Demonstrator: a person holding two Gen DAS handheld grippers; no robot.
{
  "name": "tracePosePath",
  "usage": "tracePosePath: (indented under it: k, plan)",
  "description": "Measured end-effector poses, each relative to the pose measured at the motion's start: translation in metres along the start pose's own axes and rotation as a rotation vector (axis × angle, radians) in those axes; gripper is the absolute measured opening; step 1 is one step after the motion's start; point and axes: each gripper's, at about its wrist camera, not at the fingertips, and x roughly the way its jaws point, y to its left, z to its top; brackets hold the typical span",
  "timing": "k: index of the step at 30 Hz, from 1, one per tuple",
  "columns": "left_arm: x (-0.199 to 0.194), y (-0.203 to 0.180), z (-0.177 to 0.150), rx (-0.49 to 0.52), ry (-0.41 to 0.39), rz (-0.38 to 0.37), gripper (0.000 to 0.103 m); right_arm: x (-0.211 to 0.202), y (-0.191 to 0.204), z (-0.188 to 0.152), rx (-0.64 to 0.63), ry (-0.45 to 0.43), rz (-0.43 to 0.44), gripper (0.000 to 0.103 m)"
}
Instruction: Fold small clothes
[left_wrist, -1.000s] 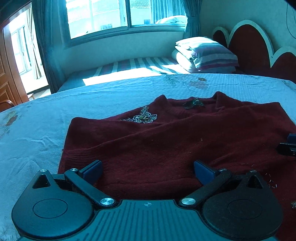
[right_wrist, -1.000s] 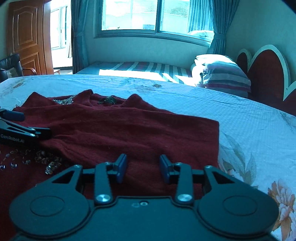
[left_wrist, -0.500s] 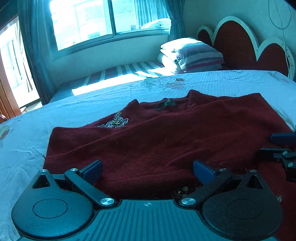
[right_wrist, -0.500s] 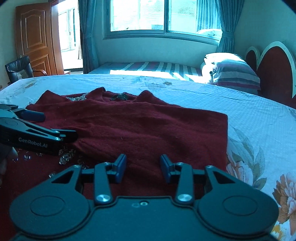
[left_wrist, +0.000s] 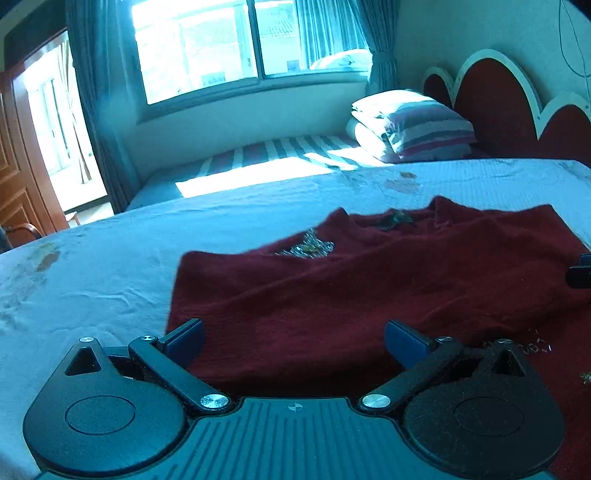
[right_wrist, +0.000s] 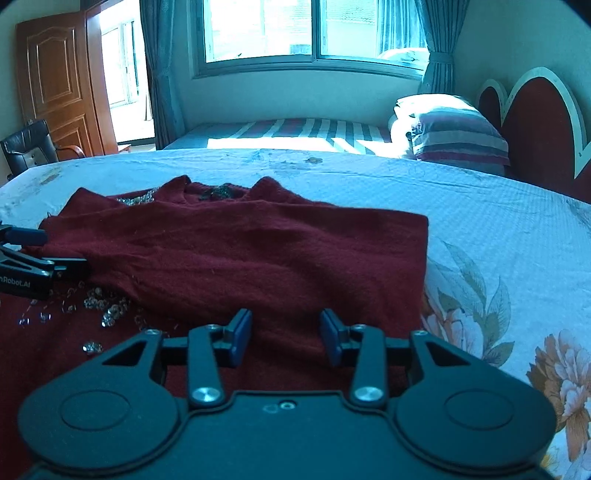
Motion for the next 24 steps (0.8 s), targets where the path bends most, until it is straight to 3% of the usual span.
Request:
tracePosePath:
  k: [2, 5, 7, 9, 12, 15, 19, 24]
  plan:
    - [0.014, 0.013, 0.005, -0.049, 0.038, -0.01, 0.103, -0.004, -0.004, 0.011, 0.013, -0.055, 0.017, 0.039]
    - [0.042, 0.021, 0.002, -0.036, 0.116, 0.02, 0.103, 0.019, -0.007, 0.033, 0.046, -0.051, 0.028, 0.039]
    - [0.045, 0.029, -0.001, -0.066, 0.111, -0.009, 0.103, 0.038, -0.006, 0.043, 0.029, -0.044, 0.02, 0.04]
    - [0.046, 0.03, -0.003, -0.055, 0.104, -0.016, 0.103, 0.063, -0.009, 0.044, 0.008, 0.02, -0.041, 0.038]
    - [0.046, 0.026, -0.002, -0.024, 0.095, -0.008, 0.103, 0.068, -0.019, 0.041, 0.002, 0.008, -0.061, 0.044]
    - [0.044, 0.022, 0.001, -0.008, 0.101, 0.01, 0.103, 0.057, -0.019, 0.044, 0.008, 0.027, -0.078, 0.045]
    - [0.027, 0.016, 0.004, 0.049, 0.088, 0.057, 0.103, 0.024, -0.018, 0.04, 0.009, -0.014, -0.053, 0.045]
    - [-0.028, 0.029, -0.002, 0.044, 0.063, 0.031, 0.103, -0.028, -0.041, 0.021, 0.125, -0.024, 0.039, 0.046]
